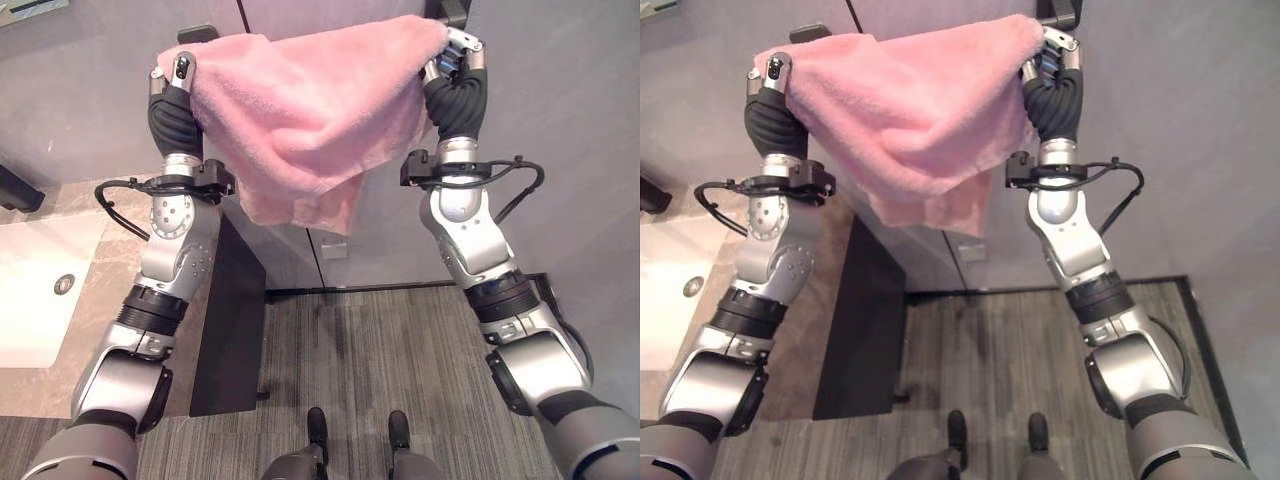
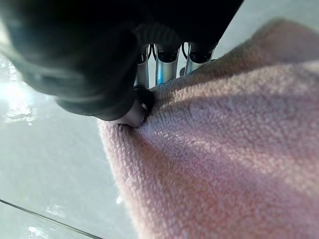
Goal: Put brush and paste in cup on sink, flatten towel.
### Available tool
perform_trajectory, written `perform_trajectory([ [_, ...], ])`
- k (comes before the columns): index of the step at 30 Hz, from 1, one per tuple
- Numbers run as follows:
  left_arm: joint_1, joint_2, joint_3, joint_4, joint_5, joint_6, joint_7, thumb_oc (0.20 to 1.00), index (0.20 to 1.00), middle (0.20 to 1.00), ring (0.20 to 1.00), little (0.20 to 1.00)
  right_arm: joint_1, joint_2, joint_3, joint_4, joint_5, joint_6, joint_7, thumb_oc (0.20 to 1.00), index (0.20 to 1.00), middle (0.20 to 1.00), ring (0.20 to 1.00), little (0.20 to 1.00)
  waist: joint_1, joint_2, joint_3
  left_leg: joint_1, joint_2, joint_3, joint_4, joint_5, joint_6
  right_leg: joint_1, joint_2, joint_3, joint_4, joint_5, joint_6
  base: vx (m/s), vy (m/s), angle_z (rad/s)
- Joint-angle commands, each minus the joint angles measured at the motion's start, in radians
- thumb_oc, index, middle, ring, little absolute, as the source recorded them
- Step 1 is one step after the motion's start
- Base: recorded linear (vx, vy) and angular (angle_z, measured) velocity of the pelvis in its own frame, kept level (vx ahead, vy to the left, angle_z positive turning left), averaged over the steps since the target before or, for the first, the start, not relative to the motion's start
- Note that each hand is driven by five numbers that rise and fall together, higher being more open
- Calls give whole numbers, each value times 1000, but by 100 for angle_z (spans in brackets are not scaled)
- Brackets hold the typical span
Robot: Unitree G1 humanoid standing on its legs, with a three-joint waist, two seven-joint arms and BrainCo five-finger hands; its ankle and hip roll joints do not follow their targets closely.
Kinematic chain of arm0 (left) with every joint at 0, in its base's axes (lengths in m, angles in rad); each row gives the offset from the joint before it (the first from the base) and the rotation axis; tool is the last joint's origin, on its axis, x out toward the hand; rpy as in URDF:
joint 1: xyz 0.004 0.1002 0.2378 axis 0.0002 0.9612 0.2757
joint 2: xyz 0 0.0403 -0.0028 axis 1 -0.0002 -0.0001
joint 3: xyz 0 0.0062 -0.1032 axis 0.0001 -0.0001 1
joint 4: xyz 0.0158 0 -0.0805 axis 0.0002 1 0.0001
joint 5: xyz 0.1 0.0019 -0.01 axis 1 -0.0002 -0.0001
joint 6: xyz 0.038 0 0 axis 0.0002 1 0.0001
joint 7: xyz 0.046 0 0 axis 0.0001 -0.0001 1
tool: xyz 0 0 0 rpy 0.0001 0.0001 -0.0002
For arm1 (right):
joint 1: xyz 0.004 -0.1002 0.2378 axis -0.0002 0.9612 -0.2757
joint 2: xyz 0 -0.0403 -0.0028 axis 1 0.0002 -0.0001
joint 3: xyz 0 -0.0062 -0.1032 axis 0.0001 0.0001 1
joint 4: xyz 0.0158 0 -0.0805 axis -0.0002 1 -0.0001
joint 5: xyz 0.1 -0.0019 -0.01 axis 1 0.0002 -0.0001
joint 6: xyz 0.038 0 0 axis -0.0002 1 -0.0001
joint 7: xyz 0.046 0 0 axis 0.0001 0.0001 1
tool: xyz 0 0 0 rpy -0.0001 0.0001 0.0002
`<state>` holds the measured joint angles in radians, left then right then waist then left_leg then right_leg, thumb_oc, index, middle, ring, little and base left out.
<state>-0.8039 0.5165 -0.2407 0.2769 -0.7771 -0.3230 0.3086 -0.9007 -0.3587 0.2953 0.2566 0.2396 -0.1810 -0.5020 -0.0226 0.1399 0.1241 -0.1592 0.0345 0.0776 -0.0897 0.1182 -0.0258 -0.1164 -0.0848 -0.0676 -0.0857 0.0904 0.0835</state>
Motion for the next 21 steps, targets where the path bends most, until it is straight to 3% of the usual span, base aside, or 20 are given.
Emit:
perform_trajectory([
  [1, -34, -8, -15, 135, 16, -11, -13, 200, 200, 200, 200, 200, 14, 37, -1, 48, -4, -47, 0, 200, 200, 200, 200, 200, 1, -61, -102, 19, 63, -4, 2, -45, -87, 19, -142, 17, -2, -6, 86, 0, 0, 0],
  [5, -1, -35, -63, 251, 58, 47, -31, 200, 200, 200, 200, 200, 54, 68, 25, 160, 30, -23, 8, 200, 200, 200, 200, 200, -2, -55, -105, 22, 63, -1, 2, -42, -85, 19, -145, 18, -2, -2, 87, 0, 0, 0],
  [21, 142, -41, 9, 304, 73, 72, -39, 200, 200, 200, 200, 200, 123, 123, 77, 221, 59, -8, 75, 200, 200, 200, 200, 200, 11, -63, -113, 31, 61, 2, 2, -42, -84, 28, -145, 10, -2, 0, 85, 0, 0, 0],
])
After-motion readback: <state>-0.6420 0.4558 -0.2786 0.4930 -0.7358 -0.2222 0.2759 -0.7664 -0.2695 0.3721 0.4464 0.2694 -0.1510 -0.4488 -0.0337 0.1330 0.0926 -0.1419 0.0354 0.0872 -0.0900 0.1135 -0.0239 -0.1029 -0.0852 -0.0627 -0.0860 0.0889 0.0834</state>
